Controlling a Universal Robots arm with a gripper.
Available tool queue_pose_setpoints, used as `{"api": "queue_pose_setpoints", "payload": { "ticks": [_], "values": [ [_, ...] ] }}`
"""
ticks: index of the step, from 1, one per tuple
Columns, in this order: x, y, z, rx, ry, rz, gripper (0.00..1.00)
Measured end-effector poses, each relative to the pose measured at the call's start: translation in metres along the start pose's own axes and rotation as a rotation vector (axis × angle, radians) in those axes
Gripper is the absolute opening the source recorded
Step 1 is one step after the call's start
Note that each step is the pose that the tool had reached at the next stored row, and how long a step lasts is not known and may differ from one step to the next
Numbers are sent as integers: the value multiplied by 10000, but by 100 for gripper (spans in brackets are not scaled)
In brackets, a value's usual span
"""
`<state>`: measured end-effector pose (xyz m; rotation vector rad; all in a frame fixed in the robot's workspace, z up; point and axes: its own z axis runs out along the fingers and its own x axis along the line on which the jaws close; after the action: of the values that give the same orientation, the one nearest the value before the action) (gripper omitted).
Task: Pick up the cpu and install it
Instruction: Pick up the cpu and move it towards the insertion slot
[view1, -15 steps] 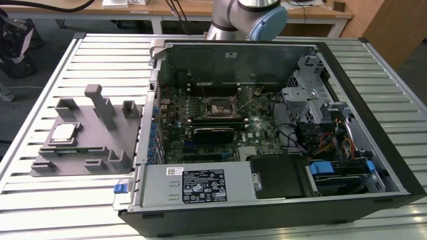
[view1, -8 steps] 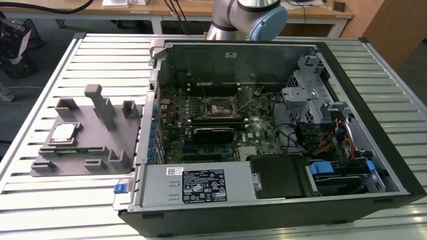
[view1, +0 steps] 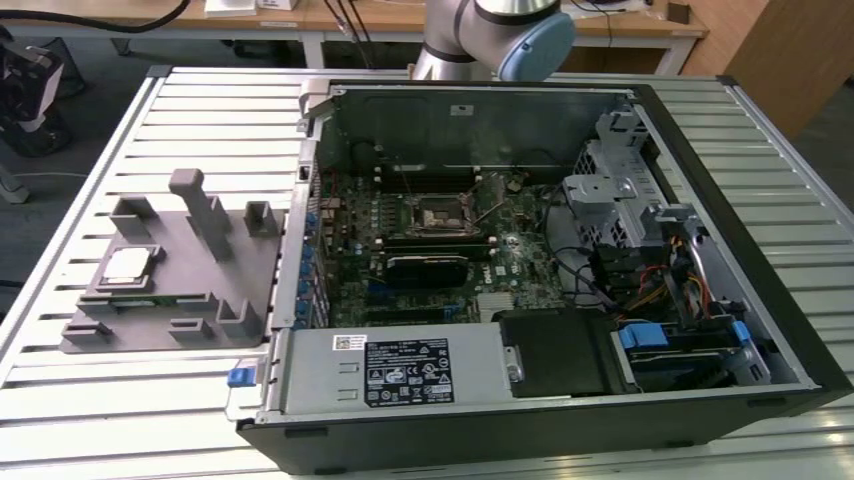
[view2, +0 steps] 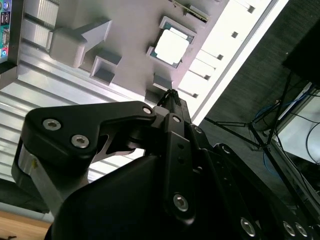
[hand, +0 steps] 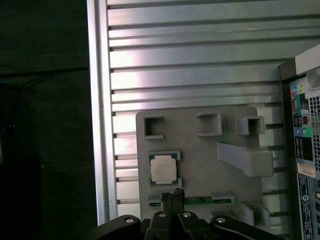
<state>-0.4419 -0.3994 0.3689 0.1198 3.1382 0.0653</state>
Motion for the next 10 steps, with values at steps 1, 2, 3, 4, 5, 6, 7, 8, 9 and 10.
{"api": "queue_pose_setpoints", "payload": {
  "ticks": [1, 2, 3, 4, 5, 6, 7, 8, 9, 10],
  "values": [
    [2, 0, 5, 0, -3, 0, 11],
    [3, -1, 12, 0, -5, 0, 11],
    [3, -2, 21, 1, -5, 0, 11],
    [3, -2, 31, 1, -4, 0, 11],
    [3, -3, 43, 0, -5, -6, 11],
    [3, -3, 55, 0, -4, -23, 11],
    [3, -4, 69, -7, -3, -42, 11],
    [3, -5, 84, -12, -3, -58, 11],
    [3, -5, 99, -12, -1, -70, 11],
    [3, -6, 116, -13, 0, -83, 11]
  ]
}}
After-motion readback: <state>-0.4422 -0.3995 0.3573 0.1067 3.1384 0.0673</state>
